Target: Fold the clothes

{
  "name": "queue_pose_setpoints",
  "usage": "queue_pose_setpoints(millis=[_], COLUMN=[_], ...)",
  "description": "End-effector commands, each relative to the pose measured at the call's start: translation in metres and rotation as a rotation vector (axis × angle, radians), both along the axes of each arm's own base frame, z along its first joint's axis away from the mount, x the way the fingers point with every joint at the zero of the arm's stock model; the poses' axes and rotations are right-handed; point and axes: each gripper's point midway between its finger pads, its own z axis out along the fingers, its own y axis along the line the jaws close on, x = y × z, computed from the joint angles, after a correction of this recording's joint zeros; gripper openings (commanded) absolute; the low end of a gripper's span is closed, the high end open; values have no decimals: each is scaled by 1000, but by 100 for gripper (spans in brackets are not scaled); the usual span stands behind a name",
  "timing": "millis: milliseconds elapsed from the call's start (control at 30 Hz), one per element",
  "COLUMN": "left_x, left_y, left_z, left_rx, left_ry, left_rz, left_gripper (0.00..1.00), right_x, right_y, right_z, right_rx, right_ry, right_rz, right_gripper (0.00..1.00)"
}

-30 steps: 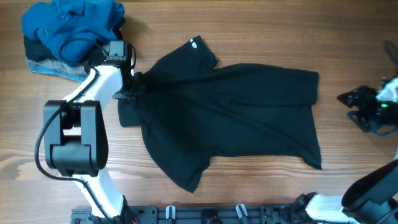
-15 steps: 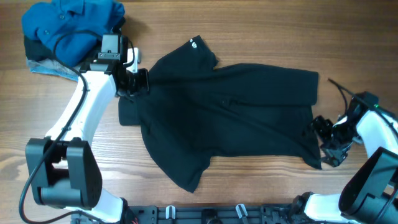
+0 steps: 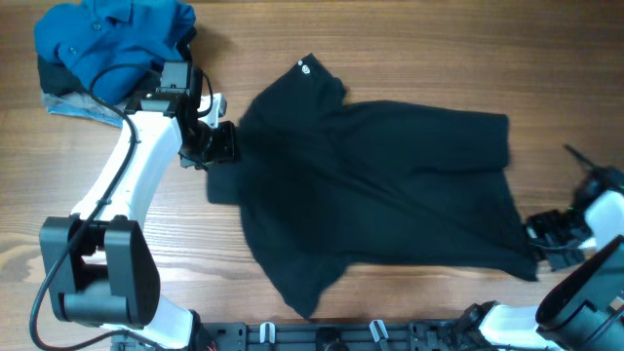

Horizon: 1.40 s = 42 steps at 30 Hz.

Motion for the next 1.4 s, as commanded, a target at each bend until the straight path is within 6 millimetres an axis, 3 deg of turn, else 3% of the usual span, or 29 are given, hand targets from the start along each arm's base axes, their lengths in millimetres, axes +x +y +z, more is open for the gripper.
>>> queue_pose_setpoints(millis=[0,33,167,333,500,667,867,933,1000,1033,1167,1300,1367], left_x=[1,1,-3,-30,-65,-83,-102,-102,-99,-95,-90,-86,-75], left_y=[-5,-5,-5,-20,-37,-45,-39,-26,0,18,76,125,143], left_z=[8,8,7,1,-29,-67,-96,-104,-111,-111,-107,-102,-96], left_rx=[-22,-22,-21,-58,-44,-32,-22,49,190,271,454,481,455], left_ry=[-25,-25,-4,91,192,210,231,219,201,181,152,158,137], left_rz=[-28,-28,-28,-61,-81,-20,27,83,188,246,436,592,615], left_gripper=[39,40,40,40,41,44,47,29,11,7,4,4,4], right_x=[-18,-17,12,67,121,144,165,172,177,180,188,194,205], right_y=[-38,-40,-40,-33,-1,28,64,74,82,84,89,89,90], right_z=[13,14,24,52,81,90,91,92,92,91,87,84,87], right_rx=[-92,-81,-2,85,203,235,251,252,246,238,192,150,120], right_ry=[20,-1,-152,-412,-719,-805,-814,-822,-821,-812,-772,-731,-765], right_rz=[-143,-160,-92,97,330,538,705,746,779,786,803,748,759], right_gripper=[37,53,63,66,66,68,70,71,72,71,73,72,72])
